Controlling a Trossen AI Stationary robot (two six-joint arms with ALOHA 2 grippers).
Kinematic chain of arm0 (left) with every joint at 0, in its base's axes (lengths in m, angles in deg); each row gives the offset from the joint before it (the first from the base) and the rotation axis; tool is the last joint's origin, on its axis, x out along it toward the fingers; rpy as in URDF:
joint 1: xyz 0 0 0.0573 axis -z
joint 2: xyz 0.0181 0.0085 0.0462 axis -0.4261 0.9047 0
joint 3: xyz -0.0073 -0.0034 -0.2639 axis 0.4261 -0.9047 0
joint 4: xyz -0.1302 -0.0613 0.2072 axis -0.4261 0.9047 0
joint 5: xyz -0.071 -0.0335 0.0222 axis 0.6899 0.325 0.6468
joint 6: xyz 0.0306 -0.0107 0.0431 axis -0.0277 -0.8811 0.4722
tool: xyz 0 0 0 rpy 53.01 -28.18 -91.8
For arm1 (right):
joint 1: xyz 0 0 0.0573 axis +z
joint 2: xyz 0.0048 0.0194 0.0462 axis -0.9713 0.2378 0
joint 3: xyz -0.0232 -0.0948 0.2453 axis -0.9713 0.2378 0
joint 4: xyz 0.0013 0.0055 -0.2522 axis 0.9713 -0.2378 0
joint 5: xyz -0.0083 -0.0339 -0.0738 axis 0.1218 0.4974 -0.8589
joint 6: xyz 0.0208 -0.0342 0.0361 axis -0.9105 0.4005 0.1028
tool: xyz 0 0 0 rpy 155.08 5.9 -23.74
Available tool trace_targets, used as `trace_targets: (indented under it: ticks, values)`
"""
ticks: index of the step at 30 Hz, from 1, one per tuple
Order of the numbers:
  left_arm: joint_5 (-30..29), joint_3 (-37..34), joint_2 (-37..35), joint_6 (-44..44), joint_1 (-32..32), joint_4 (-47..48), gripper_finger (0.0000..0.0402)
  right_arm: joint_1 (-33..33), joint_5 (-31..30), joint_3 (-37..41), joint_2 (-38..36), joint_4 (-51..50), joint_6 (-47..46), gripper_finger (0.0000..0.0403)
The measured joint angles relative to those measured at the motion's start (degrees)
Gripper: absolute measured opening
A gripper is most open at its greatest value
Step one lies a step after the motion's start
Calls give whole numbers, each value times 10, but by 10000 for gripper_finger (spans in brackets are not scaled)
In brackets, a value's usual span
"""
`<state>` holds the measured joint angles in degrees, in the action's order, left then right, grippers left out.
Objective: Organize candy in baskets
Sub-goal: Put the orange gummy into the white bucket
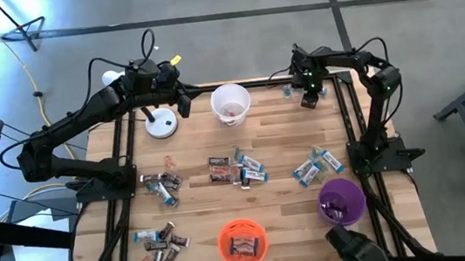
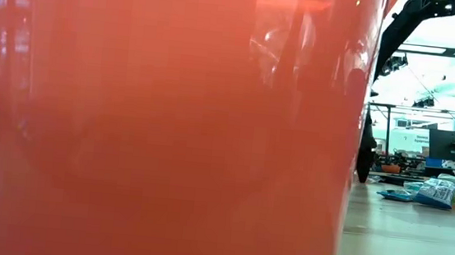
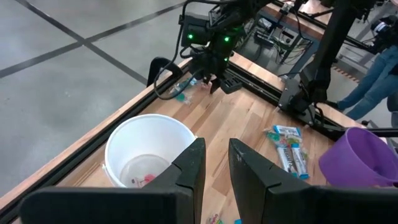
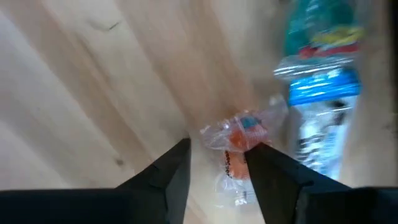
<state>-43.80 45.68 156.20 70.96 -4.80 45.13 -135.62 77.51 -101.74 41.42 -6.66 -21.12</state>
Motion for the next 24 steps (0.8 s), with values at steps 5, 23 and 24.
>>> trace_targets:
  ticks: [5,23,24]
  values:
    - [0,0,0,0,0,0,55,1,12,1,0,-6,-25,64]
    - [0,0,0,-17,6,1,55,6,79,-97,-18,-137,-129,1]
    - [0,0,0,-19,8,1,55,9,91,-105,-24,-146,-134,1]
